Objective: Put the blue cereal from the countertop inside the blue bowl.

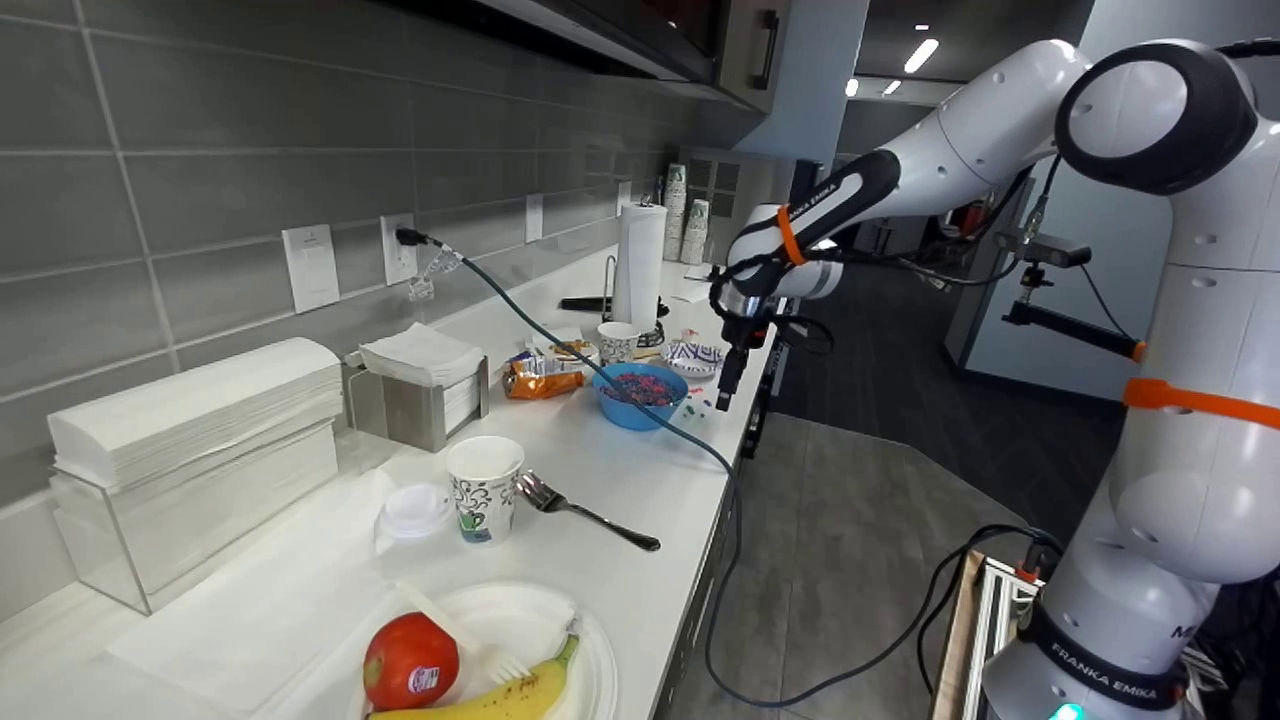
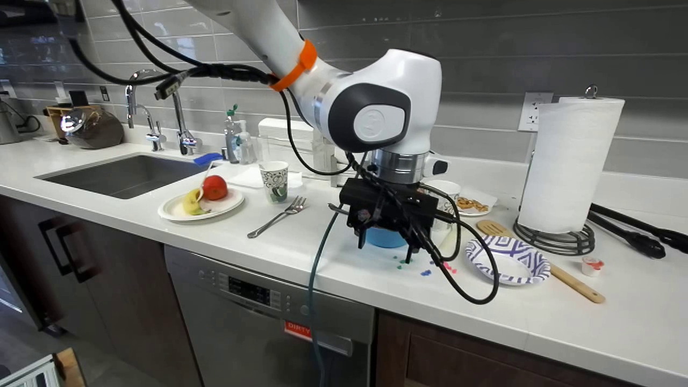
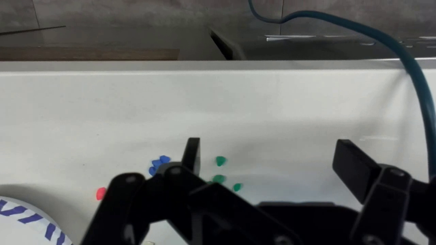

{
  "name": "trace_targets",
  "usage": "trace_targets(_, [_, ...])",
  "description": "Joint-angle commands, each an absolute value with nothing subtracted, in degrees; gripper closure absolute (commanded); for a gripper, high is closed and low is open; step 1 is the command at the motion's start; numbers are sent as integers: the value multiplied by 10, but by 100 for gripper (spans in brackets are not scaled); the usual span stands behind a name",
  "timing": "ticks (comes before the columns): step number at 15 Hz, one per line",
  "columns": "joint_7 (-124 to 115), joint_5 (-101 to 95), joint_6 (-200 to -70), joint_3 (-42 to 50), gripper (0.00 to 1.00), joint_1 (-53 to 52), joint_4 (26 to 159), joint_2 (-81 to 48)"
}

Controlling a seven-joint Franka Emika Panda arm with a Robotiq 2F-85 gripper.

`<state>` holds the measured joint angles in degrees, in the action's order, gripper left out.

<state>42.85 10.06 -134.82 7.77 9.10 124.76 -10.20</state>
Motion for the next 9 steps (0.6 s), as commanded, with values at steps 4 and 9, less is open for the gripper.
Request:
trace_targets(4, [452,107,-1374,55,15,119,1189,-172])
trace_targets(9, [446,97,-1399,42,39,124,1180,-195])
